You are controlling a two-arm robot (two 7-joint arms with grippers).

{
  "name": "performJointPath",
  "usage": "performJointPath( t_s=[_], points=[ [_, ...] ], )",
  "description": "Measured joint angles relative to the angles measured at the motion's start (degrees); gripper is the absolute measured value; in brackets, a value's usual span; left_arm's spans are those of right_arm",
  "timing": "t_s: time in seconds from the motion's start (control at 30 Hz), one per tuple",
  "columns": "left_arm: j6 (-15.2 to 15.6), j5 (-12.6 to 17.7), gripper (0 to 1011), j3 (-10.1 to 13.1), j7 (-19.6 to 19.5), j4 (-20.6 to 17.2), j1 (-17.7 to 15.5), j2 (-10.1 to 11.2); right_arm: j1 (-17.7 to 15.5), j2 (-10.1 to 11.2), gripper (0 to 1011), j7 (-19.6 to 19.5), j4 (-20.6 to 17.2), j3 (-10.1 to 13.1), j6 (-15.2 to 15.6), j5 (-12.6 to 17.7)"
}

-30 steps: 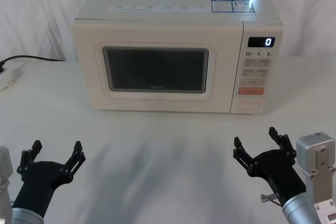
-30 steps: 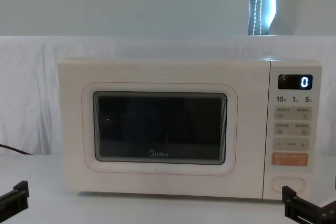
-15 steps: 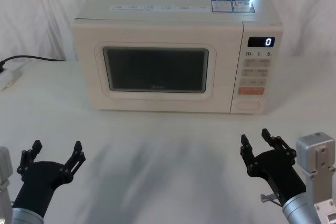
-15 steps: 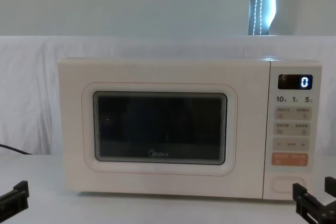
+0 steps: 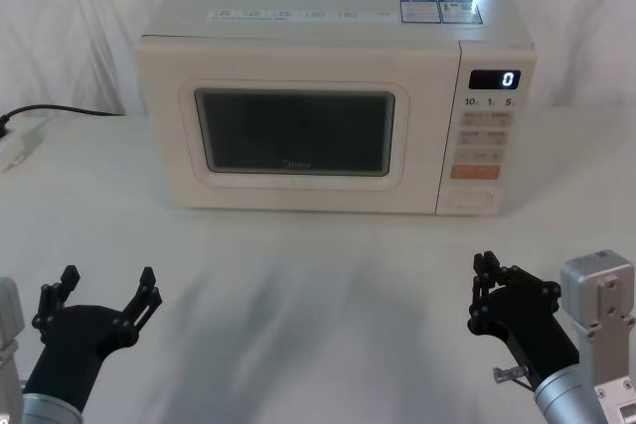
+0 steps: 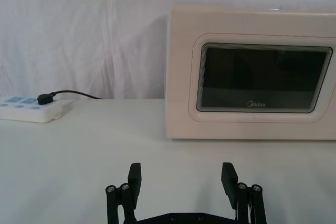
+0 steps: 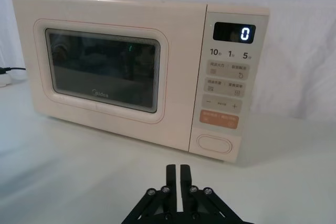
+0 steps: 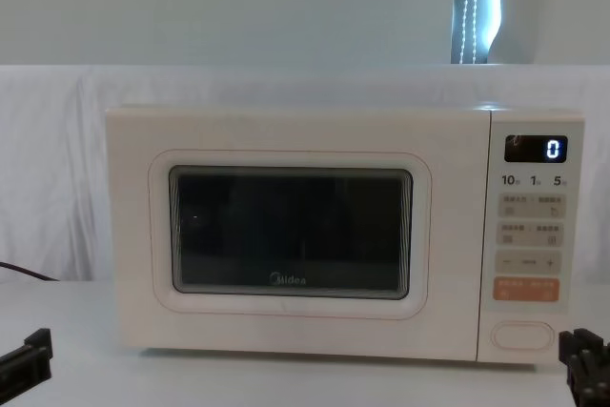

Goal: Press the button to open the microwave door with one hand; close the microwave door with the other hand.

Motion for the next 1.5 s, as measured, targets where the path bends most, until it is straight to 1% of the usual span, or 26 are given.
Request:
performJointPath(
  t_s=[0.07,0.13,0.4,0.57,0.6,0.67,0.7,0.8,0.9,1.0,1.13,1.33,1.5],
  points=[
    [0.0,0.0,1001,0.0,0.0,0.0,0.0,0.0,0.0,0.0,26,0.0,0.0,0.0,0.0,0.0],
    [0.0,0.0,1001,0.0,0.0,0.0,0.0,0.0,0.0,0.0,0,0.0,0.0,0.0,0.0,0.0],
    [0.0,0.0,1001,0.0,0.0,0.0,0.0,0.0,0.0,0.0,0,0.0,0.0,0.0,0.0,0.0],
    [0.0,0.0,1001,0.0,0.0,0.0,0.0,0.0,0.0,-0.3,0,0.3,-1.9,1.2,3.4,-1.3],
    [0.0,0.0,1001,0.0,0.0,0.0,0.0,0.0,0.0,-0.3,0,0.3,-1.9,1.2,3.4,-1.3],
    [0.0,0.0,1001,0.0,0.0,0.0,0.0,0.0,0.4,-0.4,0,0.8,-2.4,1.9,4.9,-1.8],
    [0.0,0.0,1001,0.0,0.0,0.0,0.0,0.0,0.4,-0.4,0,0.8,-2.4,1.9,4.9,-1.8],
    [0.0,0.0,1001,0.0,0.0,0.0,0.0,0.0,1.2,-0.7,0,1.3,-2.3,2.4,6.3,-2.2],
    [0.0,0.0,1001,0.0,0.0,0.0,0.0,0.0,2.5,-1.1,0,2.1,-1.5,3.0,7.7,-2.7],
    [0.0,0.0,1001,0.0,0.0,0.0,0.0,0.0,3.6,-1.3,0,2.6,-0.6,3.3,8.2,-3.1],
    [0.0,0.0,1001,0.0,0.0,0.0,0.0,0.0,5.9,-1.5,0,4.0,1.6,3.6,9.0,-3.9],
    [0.0,0.0,1001,0.0,0.0,0.0,0.0,0.0,8.8,-1.6,0,5.7,4.5,3.8,9.5,-5.1],
    [0.0,0.0,1001,0.0,0.0,0.0,0.0,0.0,11.8,-2.1,0,7.0,8.0,3.9,9.6,-6.3]
  ],
)
